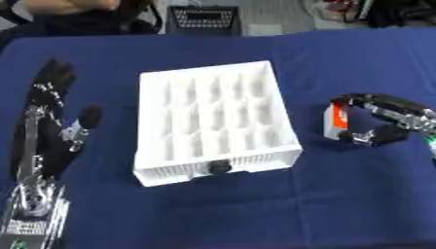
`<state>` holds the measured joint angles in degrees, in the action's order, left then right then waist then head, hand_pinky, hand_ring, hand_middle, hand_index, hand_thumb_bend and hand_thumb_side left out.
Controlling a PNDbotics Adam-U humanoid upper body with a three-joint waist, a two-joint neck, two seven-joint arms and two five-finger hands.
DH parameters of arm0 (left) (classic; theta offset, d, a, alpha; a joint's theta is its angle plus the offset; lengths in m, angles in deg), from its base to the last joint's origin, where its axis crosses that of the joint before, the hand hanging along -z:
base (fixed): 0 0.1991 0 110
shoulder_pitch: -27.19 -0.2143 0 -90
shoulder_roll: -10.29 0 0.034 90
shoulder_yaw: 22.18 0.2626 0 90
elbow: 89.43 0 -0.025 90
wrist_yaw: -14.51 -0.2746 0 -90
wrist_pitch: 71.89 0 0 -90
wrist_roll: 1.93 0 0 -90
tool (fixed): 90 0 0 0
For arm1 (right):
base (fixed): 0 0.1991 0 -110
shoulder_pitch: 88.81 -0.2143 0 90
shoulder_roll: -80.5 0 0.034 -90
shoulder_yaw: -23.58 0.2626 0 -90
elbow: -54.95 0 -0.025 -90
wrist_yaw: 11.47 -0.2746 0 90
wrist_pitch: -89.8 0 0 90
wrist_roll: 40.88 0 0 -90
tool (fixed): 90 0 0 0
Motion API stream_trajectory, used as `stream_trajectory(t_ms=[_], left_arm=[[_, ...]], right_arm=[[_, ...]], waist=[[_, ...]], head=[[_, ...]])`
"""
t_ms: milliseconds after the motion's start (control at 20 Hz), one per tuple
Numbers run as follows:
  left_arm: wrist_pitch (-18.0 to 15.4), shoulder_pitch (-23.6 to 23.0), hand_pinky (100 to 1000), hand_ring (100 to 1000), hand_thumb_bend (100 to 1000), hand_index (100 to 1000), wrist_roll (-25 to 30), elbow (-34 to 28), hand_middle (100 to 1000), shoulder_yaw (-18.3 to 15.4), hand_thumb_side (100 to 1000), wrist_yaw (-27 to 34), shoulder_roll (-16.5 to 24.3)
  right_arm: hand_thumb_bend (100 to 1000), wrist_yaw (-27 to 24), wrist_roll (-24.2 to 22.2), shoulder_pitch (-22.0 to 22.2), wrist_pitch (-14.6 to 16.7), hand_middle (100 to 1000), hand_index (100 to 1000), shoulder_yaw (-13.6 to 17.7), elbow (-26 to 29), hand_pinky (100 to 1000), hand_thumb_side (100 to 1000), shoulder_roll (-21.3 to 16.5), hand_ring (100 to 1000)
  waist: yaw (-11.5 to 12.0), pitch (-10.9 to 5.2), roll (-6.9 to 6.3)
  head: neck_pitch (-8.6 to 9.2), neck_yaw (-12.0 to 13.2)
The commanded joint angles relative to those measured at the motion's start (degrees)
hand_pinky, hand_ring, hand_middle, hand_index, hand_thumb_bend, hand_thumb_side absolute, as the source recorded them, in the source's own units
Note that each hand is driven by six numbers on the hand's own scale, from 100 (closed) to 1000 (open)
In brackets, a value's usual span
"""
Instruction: Pick up objects on the table and place them in the box.
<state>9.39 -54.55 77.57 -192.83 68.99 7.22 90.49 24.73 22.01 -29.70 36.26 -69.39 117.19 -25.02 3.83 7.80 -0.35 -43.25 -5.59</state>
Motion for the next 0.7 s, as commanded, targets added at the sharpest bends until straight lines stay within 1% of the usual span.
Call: stream_trajectory(t_ms=[50,300,700], left_arm=[[-0.1,0.1,1000,919,993,1000,0.2,-0.8,883,0.0,655,0.4,0.0],[-0.1,0.1,1000,919,993,1000,0.2,-0.8,883,0.0,655,0.4,0.0],[-0.1,0.1,1000,919,993,1000,0.3,-0.8,883,0.0,655,0.4,0.0]], right_arm=[[376,0.4,-5.3,-0.5,6.1,863,988,0.6,1.2,863,757,-1.6,886],[349,0.9,-4.4,-0.4,6.1,833,982,0.7,1.3,857,737,-1.6,878],[344,1.3,-3.6,-0.4,6.2,832,980,0.6,1.2,855,732,-1.6,877]], waist=[[-0.1,-0.95,0.05],[-0.1,-0.97,0.06],[-0.1,-0.96,0.06]], head=[[0.45,-0.6],[0.47,-0.6],[0.56,-0.6]])
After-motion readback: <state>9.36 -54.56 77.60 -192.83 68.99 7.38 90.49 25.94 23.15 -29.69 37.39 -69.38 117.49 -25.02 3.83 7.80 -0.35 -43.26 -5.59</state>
